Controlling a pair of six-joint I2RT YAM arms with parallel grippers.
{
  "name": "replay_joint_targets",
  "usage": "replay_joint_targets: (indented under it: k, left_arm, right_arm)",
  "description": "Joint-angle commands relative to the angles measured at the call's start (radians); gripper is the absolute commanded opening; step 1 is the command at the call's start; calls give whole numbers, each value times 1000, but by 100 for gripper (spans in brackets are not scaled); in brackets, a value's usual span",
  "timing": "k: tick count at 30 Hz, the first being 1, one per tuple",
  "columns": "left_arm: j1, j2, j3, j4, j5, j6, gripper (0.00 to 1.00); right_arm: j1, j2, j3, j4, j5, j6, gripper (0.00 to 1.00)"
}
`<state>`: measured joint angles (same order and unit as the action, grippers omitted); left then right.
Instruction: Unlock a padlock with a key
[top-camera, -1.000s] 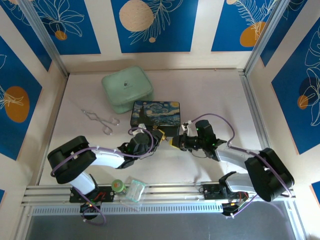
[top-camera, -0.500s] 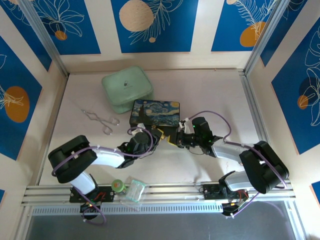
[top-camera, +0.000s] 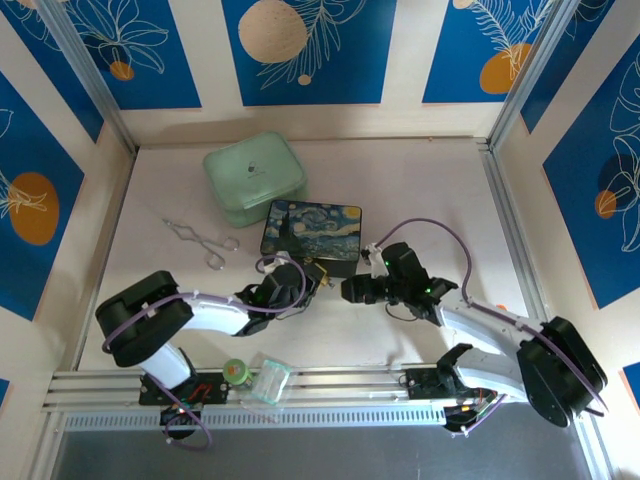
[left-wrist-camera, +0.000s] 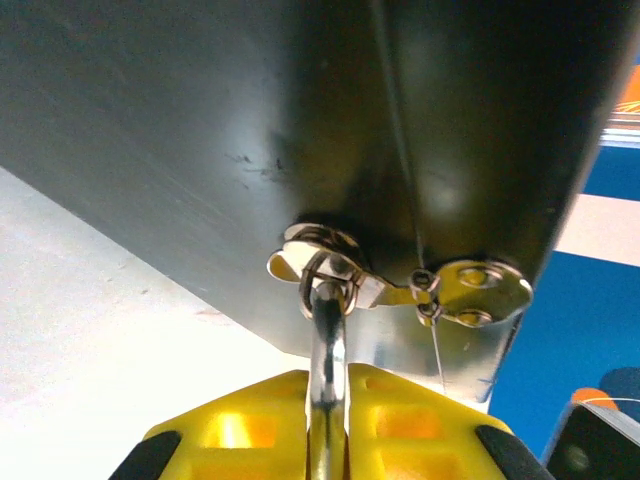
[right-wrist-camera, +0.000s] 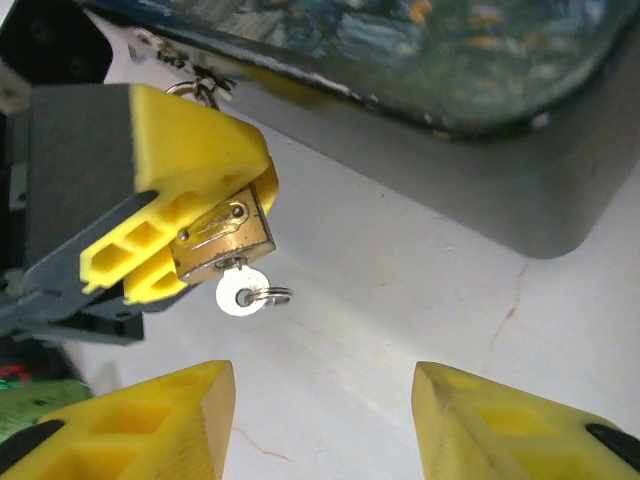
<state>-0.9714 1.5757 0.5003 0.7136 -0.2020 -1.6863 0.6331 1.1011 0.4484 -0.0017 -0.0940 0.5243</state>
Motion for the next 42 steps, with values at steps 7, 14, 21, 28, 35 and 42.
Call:
replay_joint_targets:
  k: [7,14,21,28,35,42]
  left_arm:
    - [-3,-75,30,-52,23,14,0]
    - [-3,-81,32,-62,30,15,0]
    - [-5,-72,36,-47,44,15,0]
    - [-5,-79,21,-35,45,11,0]
    - [-5,-53,23,-7,69,16,0]
    - [-6,-62,3,3,67,14,0]
  right_arm:
    - [115,39,9,89,169,-314,39]
    - [188,125,41,190,199,-424,40]
    - [231,229,110,195,256,-465,28]
    - [229,246,114,195,250,-477,15]
    - [172,249,99,229,68,-389,9]
    - [44,274,64,279,-151,-197,9]
